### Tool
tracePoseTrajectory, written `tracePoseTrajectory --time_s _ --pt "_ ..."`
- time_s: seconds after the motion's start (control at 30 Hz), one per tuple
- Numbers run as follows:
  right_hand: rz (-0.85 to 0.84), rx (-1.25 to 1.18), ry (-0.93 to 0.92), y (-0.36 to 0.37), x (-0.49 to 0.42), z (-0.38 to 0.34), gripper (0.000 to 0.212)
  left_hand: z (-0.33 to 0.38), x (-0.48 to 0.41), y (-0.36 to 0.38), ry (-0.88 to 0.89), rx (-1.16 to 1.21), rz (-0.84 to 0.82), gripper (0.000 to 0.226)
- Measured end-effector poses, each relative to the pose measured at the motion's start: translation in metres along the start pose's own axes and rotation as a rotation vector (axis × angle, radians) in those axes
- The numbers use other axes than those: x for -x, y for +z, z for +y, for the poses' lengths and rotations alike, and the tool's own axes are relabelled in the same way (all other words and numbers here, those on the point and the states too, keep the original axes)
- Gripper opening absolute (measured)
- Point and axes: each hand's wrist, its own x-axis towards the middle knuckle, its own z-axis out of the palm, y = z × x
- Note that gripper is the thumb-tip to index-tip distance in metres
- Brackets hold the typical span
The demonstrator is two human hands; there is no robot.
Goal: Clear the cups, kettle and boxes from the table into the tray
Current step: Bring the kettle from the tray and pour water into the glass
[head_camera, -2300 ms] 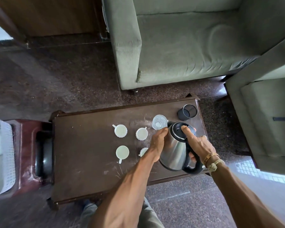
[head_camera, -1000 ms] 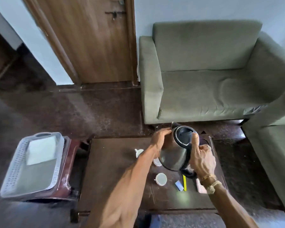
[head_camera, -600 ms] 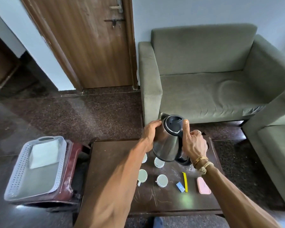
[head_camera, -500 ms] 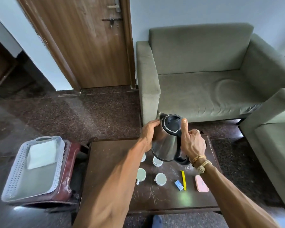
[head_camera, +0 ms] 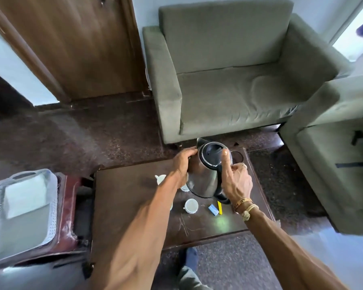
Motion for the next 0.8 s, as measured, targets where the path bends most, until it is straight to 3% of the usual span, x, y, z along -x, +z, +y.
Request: tracePoseTrajectory --time_s 0.8 --pt "-0.011 0.051 -0.052 0.001 -0.003 -0.005 0.087 0.002 -0.001 -0.008 -0.015 -0.039 0.015 0.027"
